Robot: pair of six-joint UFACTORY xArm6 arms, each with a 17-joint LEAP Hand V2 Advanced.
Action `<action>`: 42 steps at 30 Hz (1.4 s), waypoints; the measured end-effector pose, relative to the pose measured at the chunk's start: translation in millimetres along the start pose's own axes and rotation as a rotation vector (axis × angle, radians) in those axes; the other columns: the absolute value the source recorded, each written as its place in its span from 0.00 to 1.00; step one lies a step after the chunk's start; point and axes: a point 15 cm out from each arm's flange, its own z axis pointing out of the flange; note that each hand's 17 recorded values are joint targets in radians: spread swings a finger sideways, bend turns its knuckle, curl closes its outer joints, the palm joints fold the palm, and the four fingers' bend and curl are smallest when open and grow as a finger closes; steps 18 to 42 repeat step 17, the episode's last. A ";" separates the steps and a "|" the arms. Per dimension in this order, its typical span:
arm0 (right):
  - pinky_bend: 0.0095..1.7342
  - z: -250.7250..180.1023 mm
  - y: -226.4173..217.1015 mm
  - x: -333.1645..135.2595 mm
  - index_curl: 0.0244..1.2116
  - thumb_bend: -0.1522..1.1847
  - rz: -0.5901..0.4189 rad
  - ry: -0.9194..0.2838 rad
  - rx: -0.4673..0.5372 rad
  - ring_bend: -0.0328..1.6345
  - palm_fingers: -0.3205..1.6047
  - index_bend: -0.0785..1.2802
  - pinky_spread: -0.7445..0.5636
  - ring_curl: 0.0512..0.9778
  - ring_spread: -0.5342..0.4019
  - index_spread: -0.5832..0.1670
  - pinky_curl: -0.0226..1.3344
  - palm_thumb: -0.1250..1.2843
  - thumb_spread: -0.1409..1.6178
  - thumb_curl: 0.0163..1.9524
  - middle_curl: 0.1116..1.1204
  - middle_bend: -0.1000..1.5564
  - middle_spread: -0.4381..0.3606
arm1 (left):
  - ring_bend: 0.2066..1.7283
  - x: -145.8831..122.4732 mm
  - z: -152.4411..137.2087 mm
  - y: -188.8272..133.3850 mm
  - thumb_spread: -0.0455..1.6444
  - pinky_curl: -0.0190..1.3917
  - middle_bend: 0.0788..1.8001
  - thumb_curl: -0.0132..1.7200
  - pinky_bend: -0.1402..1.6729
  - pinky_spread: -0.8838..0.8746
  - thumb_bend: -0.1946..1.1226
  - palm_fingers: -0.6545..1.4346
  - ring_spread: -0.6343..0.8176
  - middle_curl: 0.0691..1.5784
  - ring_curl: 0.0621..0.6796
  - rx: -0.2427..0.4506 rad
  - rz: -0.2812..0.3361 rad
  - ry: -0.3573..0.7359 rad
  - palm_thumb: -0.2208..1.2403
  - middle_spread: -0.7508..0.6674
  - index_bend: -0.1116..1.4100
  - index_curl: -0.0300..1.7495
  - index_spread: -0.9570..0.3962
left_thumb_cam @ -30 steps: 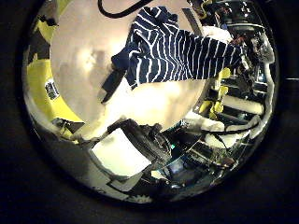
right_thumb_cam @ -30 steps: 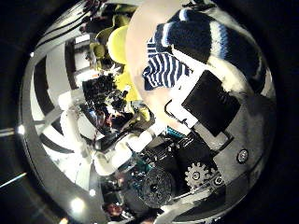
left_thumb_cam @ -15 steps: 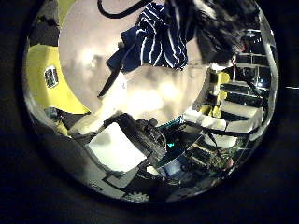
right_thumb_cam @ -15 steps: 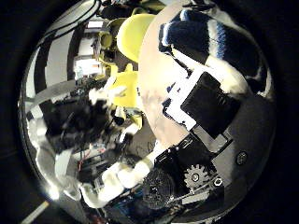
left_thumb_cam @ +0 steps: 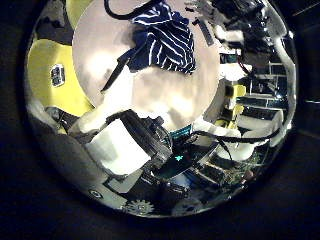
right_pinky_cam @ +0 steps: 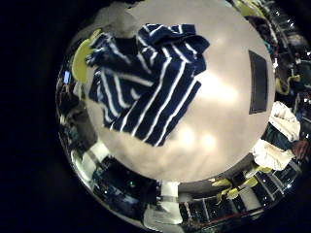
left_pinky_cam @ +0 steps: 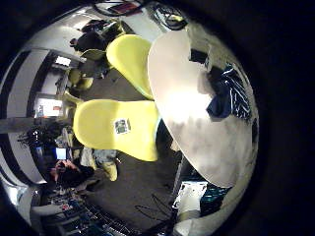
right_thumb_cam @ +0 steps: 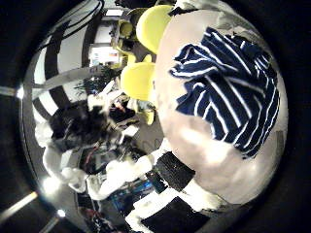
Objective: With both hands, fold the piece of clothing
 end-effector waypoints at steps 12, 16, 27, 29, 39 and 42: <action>0.31 -112.3 91.7 59.9 0.34 0.14 0.135 -0.032 0.075 0.48 0.26 0.32 0.95 0.21 0.77 0.20 0.30 0.55 0.78 0.26 0.24 0.37 0.43 | 0.39 39.6 7.8 -12.4 0.70 0.40 0.09 0.20 0.39 0.34 0.13 0.53 0.32 0.27 0.30 -0.123 0.002 -0.002 0.51 0.43 0.20 0.27 0.59; 0.28 -132.9 132.0 81.1 0.34 0.13 0.195 -0.048 0.057 0.45 0.27 0.31 0.95 0.19 0.77 0.24 0.28 0.56 0.80 0.26 0.24 0.36 0.46 | 0.39 43.4 6.9 -15.9 0.70 0.40 0.09 0.20 0.40 0.33 0.13 0.53 0.32 0.27 0.30 -0.128 0.001 -0.014 0.50 0.44 0.19 0.27 0.59; 0.26 -136.7 137.8 84.7 0.34 0.12 0.201 -0.050 0.060 0.44 0.28 0.31 0.95 0.19 0.77 0.25 0.27 0.56 0.80 0.26 0.24 0.36 0.48 | 0.39 43.5 8.6 -16.2 0.70 0.40 0.09 0.20 0.40 0.33 0.13 0.53 0.32 0.27 0.30 -0.133 0.001 -0.016 0.50 0.44 0.19 0.27 0.59; 0.26 -136.7 137.8 84.7 0.34 0.12 0.201 -0.050 0.060 0.44 0.28 0.31 0.95 0.19 0.77 0.25 0.27 0.56 0.80 0.26 0.24 0.36 0.48 | 0.39 43.5 8.6 -16.2 0.70 0.40 0.09 0.20 0.40 0.33 0.13 0.53 0.32 0.27 0.30 -0.133 0.001 -0.016 0.50 0.44 0.19 0.27 0.59; 0.26 -136.7 137.8 84.7 0.34 0.12 0.201 -0.050 0.060 0.44 0.28 0.31 0.95 0.19 0.77 0.25 0.27 0.56 0.80 0.26 0.24 0.36 0.48 | 0.39 43.5 8.6 -16.2 0.70 0.40 0.09 0.20 0.40 0.33 0.13 0.53 0.32 0.27 0.30 -0.133 0.001 -0.016 0.50 0.44 0.19 0.27 0.59; 0.26 -136.7 137.8 84.7 0.34 0.12 0.201 -0.050 0.060 0.44 0.28 0.31 0.95 0.19 0.77 0.25 0.27 0.56 0.80 0.26 0.24 0.36 0.48 | 0.39 43.5 8.6 -16.2 0.70 0.40 0.09 0.20 0.40 0.33 0.13 0.53 0.32 0.27 0.30 -0.133 0.001 -0.016 0.50 0.44 0.19 0.27 0.59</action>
